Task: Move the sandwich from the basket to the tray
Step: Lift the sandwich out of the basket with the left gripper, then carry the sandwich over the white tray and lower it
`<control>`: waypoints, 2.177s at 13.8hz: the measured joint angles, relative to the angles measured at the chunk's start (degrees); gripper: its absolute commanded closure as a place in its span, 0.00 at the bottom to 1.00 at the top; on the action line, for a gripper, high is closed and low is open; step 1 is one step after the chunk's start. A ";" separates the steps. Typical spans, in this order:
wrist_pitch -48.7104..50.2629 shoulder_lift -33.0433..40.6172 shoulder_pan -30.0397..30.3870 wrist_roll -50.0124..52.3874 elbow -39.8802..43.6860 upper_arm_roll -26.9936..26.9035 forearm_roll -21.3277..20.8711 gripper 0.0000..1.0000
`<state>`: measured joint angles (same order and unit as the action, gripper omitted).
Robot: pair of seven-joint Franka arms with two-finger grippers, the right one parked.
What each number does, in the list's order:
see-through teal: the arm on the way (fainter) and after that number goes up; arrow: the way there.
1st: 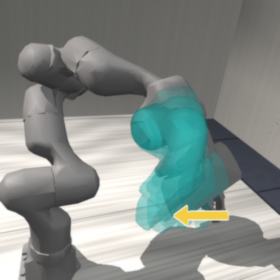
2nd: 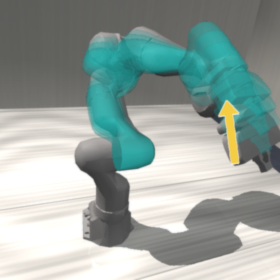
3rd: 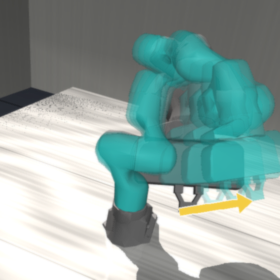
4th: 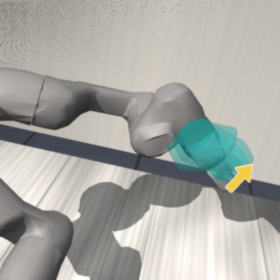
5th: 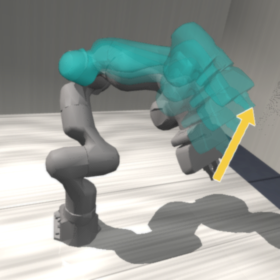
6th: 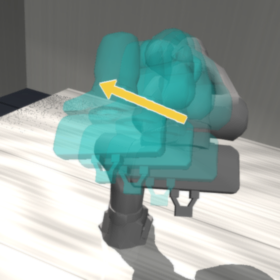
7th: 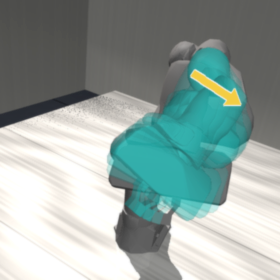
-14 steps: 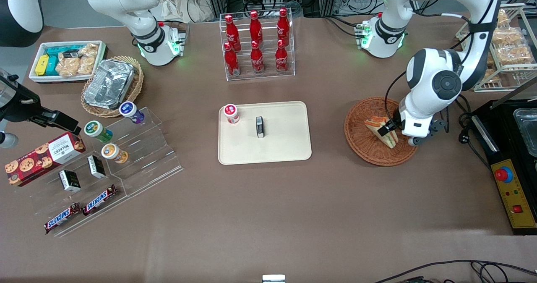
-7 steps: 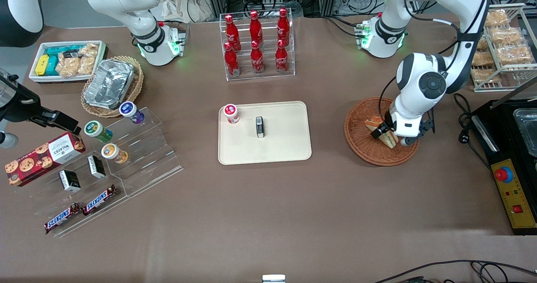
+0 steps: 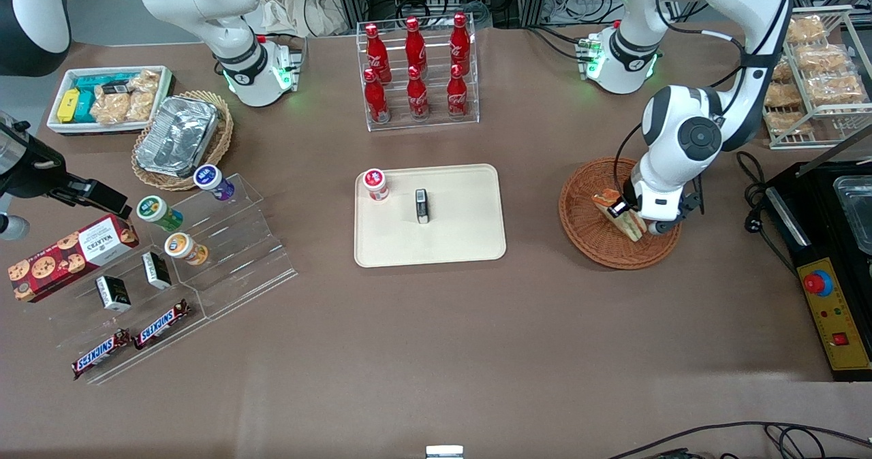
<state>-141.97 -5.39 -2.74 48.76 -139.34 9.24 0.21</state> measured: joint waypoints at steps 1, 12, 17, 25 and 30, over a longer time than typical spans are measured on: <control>0.74 0.32 0.01 0.00 0.58 0.00 0.00 1.00; 45.47 4.23 0.11 -9.62 35.35 -0.04 4.40 1.00; 49.21 3.09 -0.20 -13.23 39.09 7.71 5.74 1.00; 39.22 -6.11 -5.86 -19.03 39.21 16.30 2.79 1.00; 30.50 -14.54 -12.67 -14.75 38.60 16.36 -3.80 1.00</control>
<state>-111.46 -19.93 -15.41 34.01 -100.74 25.60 -3.60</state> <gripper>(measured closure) 0.863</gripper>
